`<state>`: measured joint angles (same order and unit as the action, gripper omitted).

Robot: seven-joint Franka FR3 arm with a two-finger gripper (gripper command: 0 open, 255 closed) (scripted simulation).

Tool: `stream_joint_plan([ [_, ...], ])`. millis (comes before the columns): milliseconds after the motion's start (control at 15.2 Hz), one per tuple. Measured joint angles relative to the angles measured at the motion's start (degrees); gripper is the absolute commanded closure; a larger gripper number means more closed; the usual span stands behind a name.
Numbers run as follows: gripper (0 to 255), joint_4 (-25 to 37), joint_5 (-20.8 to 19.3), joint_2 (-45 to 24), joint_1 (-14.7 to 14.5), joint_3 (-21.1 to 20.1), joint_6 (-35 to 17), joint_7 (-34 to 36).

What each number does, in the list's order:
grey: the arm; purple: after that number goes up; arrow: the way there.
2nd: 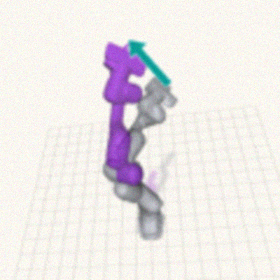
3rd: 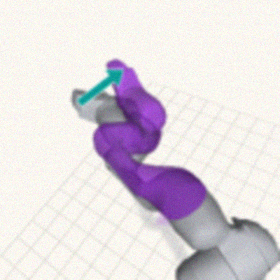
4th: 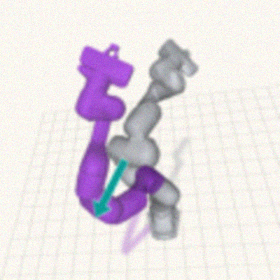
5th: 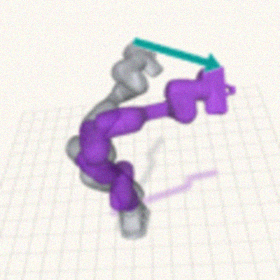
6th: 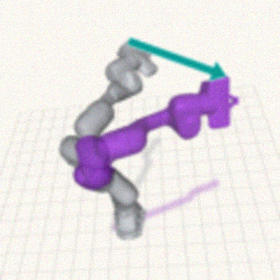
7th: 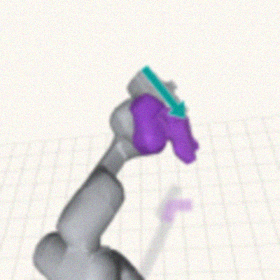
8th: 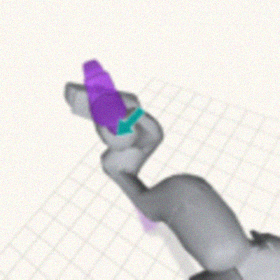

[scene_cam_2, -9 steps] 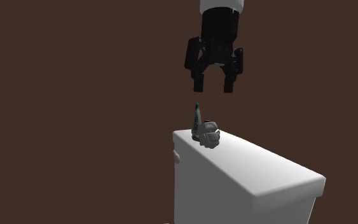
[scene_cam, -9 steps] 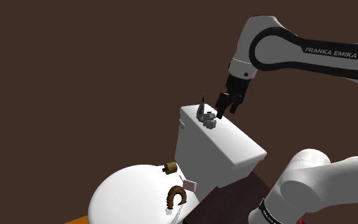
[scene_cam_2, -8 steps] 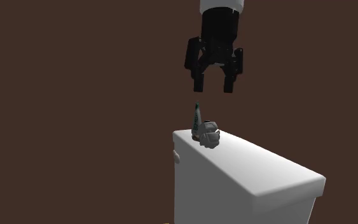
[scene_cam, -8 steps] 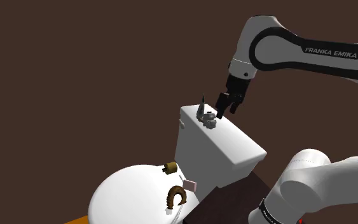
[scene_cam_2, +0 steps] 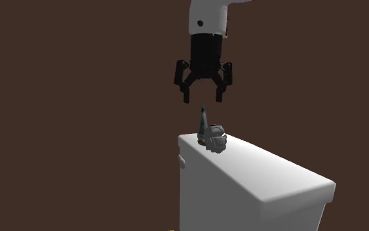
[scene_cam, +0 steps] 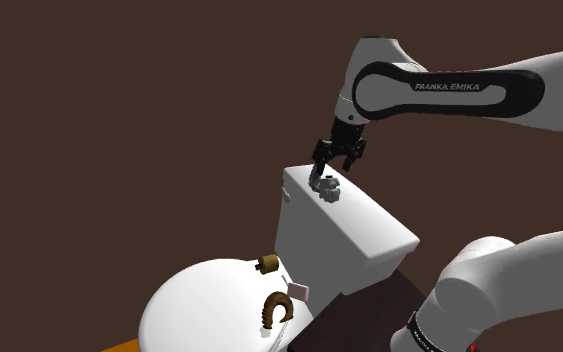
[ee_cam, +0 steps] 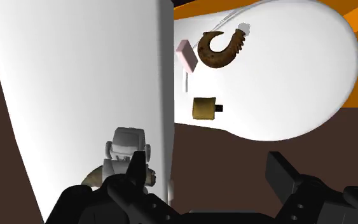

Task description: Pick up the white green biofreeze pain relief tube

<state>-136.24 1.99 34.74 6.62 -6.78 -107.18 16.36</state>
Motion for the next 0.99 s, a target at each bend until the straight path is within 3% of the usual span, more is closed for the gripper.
stream_joint_plan([
  [594, 0, 8.78, -7.62, -15.21, 8.58, -3.56, -10.4, 17.93],
  [990, 0, 17.39, -14.53, -24.53, 13.4, -4.33, -12.66, 30.4],
])
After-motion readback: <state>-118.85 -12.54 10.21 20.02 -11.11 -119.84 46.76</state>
